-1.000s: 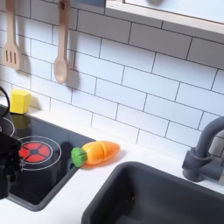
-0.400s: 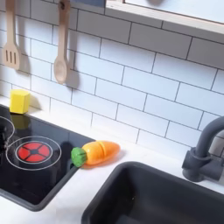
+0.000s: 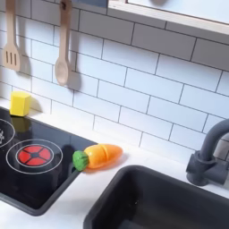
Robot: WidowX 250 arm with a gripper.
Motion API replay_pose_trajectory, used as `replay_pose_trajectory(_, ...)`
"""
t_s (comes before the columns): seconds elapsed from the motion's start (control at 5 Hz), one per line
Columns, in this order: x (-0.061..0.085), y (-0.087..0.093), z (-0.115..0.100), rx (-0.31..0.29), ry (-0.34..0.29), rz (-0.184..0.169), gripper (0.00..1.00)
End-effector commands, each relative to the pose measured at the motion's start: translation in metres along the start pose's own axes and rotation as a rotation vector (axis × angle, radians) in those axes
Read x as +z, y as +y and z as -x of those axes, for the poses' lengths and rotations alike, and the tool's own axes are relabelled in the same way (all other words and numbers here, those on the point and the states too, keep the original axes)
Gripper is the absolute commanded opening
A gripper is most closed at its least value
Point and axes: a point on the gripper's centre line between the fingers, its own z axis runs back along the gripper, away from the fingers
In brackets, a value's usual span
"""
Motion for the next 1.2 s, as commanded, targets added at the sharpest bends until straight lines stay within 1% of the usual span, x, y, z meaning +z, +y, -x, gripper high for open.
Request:
replay_pose_trajectory(0.0,-0.004,0.016,-0.012,-0.038,-0.01,0.038,1.0)
replay_pose_trajectory(0.2,-0.008,0.026,-0.024,-0.019,-0.004,0.049,1.0)
replay_pose_trajectory(0.4,-0.012,0.035,-0.042,0.008,-0.005,0.051,1.0)
replay_pose_trajectory(0.6,-0.014,0.043,-0.06,0.039,-0.012,0.041,1.0)
replay_pose_trajectory(0.8,-0.016,0.048,-0.074,0.061,-0.023,0.034,1.0)
replay_pose_trajectory(1.0,-0.016,0.046,-0.073,0.059,-0.023,0.036,1.0)
